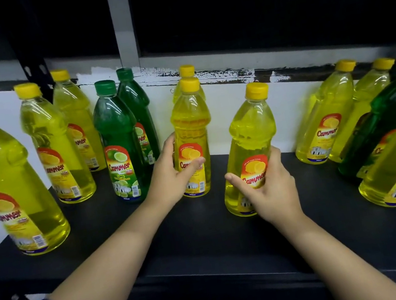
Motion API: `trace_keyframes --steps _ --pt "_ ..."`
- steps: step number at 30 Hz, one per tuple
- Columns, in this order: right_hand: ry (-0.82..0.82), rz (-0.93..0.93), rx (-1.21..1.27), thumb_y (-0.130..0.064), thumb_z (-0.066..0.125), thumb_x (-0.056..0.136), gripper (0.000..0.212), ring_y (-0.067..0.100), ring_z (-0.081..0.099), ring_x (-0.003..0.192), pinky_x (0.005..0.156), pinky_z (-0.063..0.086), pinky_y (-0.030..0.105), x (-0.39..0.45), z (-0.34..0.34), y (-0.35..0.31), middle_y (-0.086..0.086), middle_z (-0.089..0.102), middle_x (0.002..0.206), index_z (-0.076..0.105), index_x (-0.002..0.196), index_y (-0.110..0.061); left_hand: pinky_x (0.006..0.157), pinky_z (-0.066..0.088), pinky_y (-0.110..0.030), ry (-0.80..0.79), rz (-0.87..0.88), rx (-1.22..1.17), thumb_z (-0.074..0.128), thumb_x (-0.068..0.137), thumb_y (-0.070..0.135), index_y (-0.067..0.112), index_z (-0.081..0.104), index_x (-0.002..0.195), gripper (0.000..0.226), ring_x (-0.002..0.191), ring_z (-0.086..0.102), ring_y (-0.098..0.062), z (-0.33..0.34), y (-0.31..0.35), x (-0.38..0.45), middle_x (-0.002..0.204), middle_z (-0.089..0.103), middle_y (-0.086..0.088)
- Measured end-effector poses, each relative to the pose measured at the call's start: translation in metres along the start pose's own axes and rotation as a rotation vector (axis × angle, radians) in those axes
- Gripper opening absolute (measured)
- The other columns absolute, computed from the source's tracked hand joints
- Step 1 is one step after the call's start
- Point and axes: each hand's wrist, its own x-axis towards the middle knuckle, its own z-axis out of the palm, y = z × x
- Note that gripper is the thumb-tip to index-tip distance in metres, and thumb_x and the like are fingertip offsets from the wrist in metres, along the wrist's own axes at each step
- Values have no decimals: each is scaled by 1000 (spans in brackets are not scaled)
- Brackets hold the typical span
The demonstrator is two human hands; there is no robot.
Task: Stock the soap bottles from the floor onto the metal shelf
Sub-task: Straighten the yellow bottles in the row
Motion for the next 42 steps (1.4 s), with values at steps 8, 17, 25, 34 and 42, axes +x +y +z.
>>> trace_keyframes --steps 8,17,25,34,42 --pt "-30 35 32 -83 66 73 85 13 69 96 89 60 46 -15 0 -3 -12 69 111 40 133 -30 98 59 -33 -19 -23 2 77 91 30 34 40 152 71 118 63 5 -4 -4 -8 134 65 14" --pt "-72 29 67 -87 62 72 73 14 69 90 86 60 47 -33 -1 -11 -18 67 101 37 119 -37 115 36 -25 10 -48 111 64 95 48 33 39 158 70 144 42 -1 -42 -5 -79 157 47 11" --pt "-266 -18 34 -83 55 80 82 16 68 103 87 59 41 -57 17 -43 -16 62 119 24 141 -37 101 51 -23 -181 -3 453 75 92 34 30 73 125 33 118 61 5 -99 -15 -127 122 68 17" --pt "-498 -104 302 -51 77 90 76 1 65 120 101 58 37 -78 26 -39 -19 65 133 36 152 -35 108 45 -20 -292 -97 311 87 74 47 34 69 131 61 122 61 6 -100 -6 -124 124 72 20" --pt "-562 -12 363 -17 94 76 69 11 72 114 105 56 40 -64 15 -13 -8 75 124 63 138 -23 110 42 -20 -346 -173 250 87 70 45 43 67 125 58 123 58 12 -86 -2 -112 124 70 27"
